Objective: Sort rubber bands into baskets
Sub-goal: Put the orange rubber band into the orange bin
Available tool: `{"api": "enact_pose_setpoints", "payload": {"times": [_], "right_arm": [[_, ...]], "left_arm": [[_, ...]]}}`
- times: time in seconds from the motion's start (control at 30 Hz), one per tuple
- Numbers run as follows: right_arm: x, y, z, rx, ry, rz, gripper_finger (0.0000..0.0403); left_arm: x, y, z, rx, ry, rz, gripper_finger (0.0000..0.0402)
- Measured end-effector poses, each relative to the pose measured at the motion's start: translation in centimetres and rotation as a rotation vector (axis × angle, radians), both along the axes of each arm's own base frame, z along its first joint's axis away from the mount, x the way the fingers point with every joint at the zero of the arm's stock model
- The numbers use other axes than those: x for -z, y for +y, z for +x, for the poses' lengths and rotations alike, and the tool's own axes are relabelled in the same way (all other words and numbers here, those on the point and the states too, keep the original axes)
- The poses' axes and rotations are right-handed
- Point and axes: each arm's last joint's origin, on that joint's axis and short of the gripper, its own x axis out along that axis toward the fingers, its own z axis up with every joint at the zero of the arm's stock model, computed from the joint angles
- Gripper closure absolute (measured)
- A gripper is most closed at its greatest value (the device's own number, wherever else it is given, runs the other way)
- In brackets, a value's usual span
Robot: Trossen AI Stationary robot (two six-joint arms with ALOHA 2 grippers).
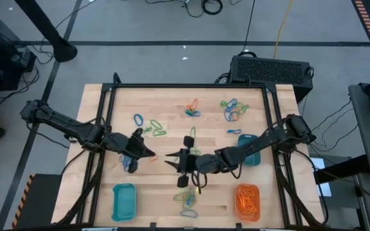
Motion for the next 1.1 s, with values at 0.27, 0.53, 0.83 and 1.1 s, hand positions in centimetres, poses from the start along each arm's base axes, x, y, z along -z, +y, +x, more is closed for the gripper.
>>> {"api": "enact_pose_setpoints", "payload": {"times": [0.27, 0.53, 0.83, 1.1], "right_arm": [[1.8, -0.7, 1.5, -0.009, -0.032, -0.057, 0.0313], [2.5, -1.3, 2.0, 0.000, -0.009, -0.118, 0.0313], [2.6, -1.6, 2.0, 0.002, 0.005, -0.136, 0.0313], [2.6, -2.4, 2.3, 0.022, 0.001, -0.117, 0.0313]], "left_arm": [[-0.1, -0.3, 1.1, 0.010, -0.070, 0.005, 0.0401], [0.1, -0.4, 1.1, 0.015, -0.054, 0.006, 0.0401], [0.0, -0.4, 1.1, 0.027, -0.054, -0.001, 0.0401], [0.0, -0.4, 1.1, 0.040, -0.052, -0.007, 0.0401]]}}
